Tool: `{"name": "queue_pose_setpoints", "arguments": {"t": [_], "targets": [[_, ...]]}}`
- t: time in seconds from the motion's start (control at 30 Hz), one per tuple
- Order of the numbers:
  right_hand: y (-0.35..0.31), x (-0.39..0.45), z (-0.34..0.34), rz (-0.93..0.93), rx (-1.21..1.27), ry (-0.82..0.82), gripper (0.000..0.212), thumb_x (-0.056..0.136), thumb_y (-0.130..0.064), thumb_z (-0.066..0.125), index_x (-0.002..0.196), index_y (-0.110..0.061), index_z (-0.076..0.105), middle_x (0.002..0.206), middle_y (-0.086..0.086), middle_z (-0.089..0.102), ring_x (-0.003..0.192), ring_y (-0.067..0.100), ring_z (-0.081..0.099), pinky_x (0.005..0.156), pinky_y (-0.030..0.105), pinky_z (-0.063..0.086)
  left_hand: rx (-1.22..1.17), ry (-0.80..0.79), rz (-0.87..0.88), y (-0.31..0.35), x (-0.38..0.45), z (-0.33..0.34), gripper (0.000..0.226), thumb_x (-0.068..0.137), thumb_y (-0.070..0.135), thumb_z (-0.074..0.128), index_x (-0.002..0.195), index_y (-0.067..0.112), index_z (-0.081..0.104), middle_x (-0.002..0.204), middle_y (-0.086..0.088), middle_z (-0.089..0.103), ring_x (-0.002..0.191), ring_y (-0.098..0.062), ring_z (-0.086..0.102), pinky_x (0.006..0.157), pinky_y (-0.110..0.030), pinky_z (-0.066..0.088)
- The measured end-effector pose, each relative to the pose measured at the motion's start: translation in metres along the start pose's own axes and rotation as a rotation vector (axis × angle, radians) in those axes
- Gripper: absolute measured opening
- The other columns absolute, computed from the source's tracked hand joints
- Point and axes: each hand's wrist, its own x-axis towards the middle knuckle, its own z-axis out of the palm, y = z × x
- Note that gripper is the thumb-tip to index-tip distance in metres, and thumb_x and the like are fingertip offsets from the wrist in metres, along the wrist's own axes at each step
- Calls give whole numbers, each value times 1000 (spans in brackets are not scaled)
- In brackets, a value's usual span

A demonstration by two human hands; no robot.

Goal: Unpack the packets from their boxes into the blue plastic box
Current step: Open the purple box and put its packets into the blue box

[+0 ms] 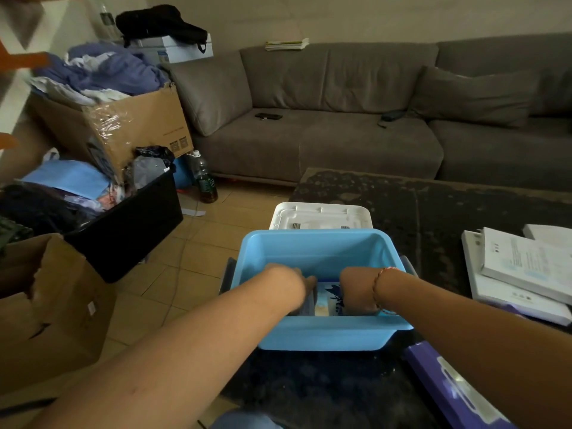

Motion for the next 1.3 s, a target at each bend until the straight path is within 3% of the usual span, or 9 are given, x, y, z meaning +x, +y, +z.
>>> {"name": "queue_pose_setpoints", "arguments": {"t": [0.1,0.2,0.3,0.4,0.53,0.7,0.9,1.07,1.3], "targets": [[-3,-9,0,23,3,41,14,92,-17,57,91,-7,66,77,4,58,67,16,50,67,27,42,-77,44,8,-3,-15,-7,61,96,12,55,150,20,28,139,-10,47,120,-31,52,80,-37,40],[0,-38,-12,0,-47,246,20,93,-14,56,108,-5,66,101,7,68,81,21,60,71,27,47,-229,239,-44,-8,-43,-23,55,87,27,71,135,21,46,122,-4,59,106,-26,60,83,-37,51],[28,-95,-23,-135,199,653,27,97,-22,54,121,-13,61,108,2,69,98,19,66,87,28,52,-445,825,-36,15,-78,-24,44,87,53,62,123,29,52,106,12,58,92,-13,59,73,-29,48],[75,-146,14,-176,519,1041,22,93,-27,59,114,-27,65,83,-14,71,75,4,68,73,19,56,-790,1366,372,70,-105,-1,18,91,41,61,87,24,62,73,13,54,63,-7,52,55,-23,42],[116,-162,121,3,416,1088,30,83,-49,56,101,-28,68,87,-13,71,72,9,68,66,23,54,-624,1220,532,144,-67,58,17,80,38,68,71,25,63,70,11,55,68,-6,49,49,-23,44],[104,-150,209,-7,212,914,61,58,-69,70,101,-25,73,110,-10,70,101,20,69,87,35,51,-536,1036,474,173,-25,98,29,75,45,59,99,33,70,95,17,58,88,-6,53,62,-21,52],[105,-136,219,-6,218,1153,18,72,-40,67,81,-25,71,93,-10,72,90,22,70,84,34,46,-537,979,463,177,-23,99,55,79,43,54,132,28,56,137,8,51,121,-13,48,91,-30,54],[120,-155,191,104,499,1296,26,87,-42,56,73,-26,71,80,-20,69,79,4,66,69,20,49,-549,1102,567,192,-30,76,56,87,40,58,141,27,49,153,7,39,142,-13,33,111,-35,37],[149,-185,152,172,998,1344,39,92,-29,58,55,-16,60,46,-8,59,40,6,50,41,16,34,-567,1297,602,206,-37,29,38,92,33,58,128,23,60,145,7,48,142,-12,33,115,-44,35]]}}
